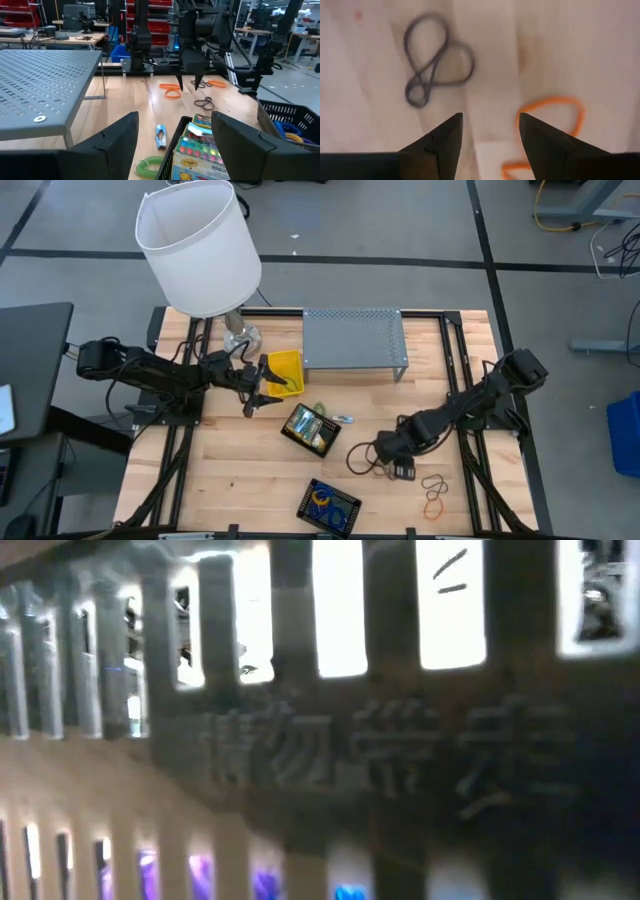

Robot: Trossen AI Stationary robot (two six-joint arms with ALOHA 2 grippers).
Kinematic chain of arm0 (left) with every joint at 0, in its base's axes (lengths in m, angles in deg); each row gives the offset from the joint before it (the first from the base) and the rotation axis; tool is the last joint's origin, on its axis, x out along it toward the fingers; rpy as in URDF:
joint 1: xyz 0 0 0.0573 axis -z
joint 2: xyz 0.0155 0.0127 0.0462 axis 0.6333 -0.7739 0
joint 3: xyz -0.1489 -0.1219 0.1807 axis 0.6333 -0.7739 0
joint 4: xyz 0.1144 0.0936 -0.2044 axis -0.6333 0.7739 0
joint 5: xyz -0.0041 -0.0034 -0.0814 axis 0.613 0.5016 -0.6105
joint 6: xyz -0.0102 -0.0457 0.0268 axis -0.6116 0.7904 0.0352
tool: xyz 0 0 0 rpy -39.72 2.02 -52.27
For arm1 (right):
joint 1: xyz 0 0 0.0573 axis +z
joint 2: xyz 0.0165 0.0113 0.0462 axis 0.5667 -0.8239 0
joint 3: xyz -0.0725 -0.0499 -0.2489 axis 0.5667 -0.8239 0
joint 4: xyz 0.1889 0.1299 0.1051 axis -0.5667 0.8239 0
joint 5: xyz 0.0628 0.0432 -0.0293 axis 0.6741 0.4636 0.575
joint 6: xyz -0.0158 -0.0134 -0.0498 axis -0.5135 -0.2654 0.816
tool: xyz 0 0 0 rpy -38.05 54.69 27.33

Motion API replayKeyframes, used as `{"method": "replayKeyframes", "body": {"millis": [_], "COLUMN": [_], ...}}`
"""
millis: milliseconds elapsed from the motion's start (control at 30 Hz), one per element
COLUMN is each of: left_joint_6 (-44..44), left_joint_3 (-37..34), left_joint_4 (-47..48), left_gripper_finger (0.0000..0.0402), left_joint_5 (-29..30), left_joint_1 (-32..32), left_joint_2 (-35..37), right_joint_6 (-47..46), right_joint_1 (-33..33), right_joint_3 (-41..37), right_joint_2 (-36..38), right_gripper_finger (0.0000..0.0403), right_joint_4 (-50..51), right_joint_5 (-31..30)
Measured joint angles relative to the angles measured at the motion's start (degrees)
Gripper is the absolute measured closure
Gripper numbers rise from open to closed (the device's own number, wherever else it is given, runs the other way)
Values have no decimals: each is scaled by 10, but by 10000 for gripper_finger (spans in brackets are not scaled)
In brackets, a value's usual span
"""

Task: Pick & Place Office Desk Supplies
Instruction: Put the top left orange rubber band into the yellow bin

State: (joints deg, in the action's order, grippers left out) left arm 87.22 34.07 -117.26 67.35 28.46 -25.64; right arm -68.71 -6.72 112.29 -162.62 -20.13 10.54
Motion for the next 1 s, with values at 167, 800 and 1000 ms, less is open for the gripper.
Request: {"method": "replayKeyframes", "body": {"millis": [167,800,1000], "left_joint_6": [-2,-4,-4], "left_joint_3": [0,0,0], "left_joint_4": [-1,3,3], "left_gripper_finger": [149,150,150], "left_joint_5": [0,0,1], "left_joint_1": [0,0,0], "left_joint_2": [0,0,0], "right_joint_6": [-23,-67,-67], "right_joint_1": [10,11,10], "right_joint_3": [-24,-82,-82], "right_joint_2": [0,0,0], "right_gripper_finger": [201,329,395], "right_joint_4": [1,-40,-54], "right_joint_5": [-5,-75,-76]}}
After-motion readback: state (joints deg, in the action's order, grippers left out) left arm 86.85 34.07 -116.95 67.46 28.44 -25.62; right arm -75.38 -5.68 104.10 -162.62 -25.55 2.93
